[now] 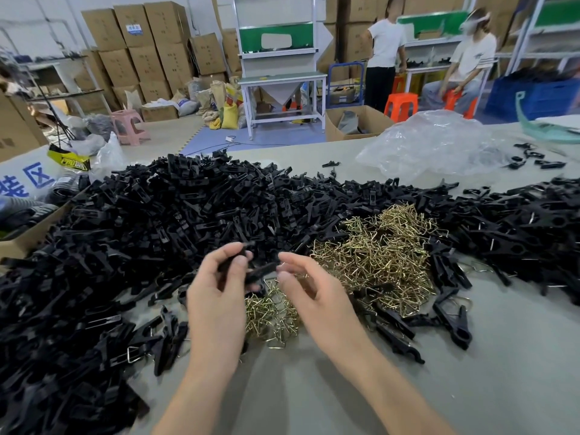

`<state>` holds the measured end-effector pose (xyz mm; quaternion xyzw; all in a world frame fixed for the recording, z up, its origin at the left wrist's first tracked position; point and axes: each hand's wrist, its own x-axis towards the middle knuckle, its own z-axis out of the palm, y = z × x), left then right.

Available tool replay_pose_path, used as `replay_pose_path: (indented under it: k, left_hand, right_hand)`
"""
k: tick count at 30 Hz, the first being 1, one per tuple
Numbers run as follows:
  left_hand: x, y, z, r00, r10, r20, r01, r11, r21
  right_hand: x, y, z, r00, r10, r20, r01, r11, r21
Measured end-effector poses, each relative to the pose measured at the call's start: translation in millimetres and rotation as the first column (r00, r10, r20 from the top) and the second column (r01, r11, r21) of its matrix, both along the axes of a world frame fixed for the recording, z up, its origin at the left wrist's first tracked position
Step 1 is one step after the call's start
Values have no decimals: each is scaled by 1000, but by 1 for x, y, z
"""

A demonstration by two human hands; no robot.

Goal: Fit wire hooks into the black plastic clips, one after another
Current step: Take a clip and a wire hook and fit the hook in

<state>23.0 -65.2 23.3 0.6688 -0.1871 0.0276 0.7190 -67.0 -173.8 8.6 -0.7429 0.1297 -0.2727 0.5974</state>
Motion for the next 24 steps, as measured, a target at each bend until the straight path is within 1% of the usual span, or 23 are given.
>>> replay_pose_path:
  k: [2, 4, 7, 10, 12, 14, 16, 18, 21, 24]
  left_hand:
    - [-11, -8, -6, 999, -42, -32, 43, 999, 17]
    - [-16, -12, -9, 994, -71, -85, 71, 997, 4]
    - [-18, -13, -9, 980, -124, -154, 114, 991, -77]
    - [-19, -14, -9, 971, -122, -208, 91, 984, -155]
    - [-20, -14, -11, 964, -112, -242, 71, 983, -170]
    - [-21, -15, -13, 967, -103, -232, 75, 989, -126]
    - [-21, -16, -14, 979, -97, -181, 84, 993, -78]
    - [-18, -16, -12, 985, -95, -141, 87, 994, -62]
    - [-14, -13, -10, 989, -87, -119, 80, 995, -58]
    - [-17, -11, -6, 984, -136, -112, 128, 989, -77]
  right_hand:
    - [2, 4, 0, 998, 67, 20, -68, 996, 56]
    - [3, 5, 2, 997, 52, 51, -57, 995, 87]
    - [2, 4, 0, 998, 32, 52, -38, 992, 117]
    - [1, 3, 0, 998, 32, 63, -41, 988, 148]
    - [1, 1, 2, 995, 17, 103, -35, 983, 178]
    - [0, -3, 3, 990, -14, 139, -20, 970, 242]
    - [0, -8, 4, 984, -46, 171, -13, 946, 325]
    - [-1, -14, 5, 982, -70, 176, -2, 925, 379]
    - [-1, -19, 4, 985, -41, 169, -35, 903, 428]
    - [2, -18, -1, 984, 10, 177, -92, 880, 466]
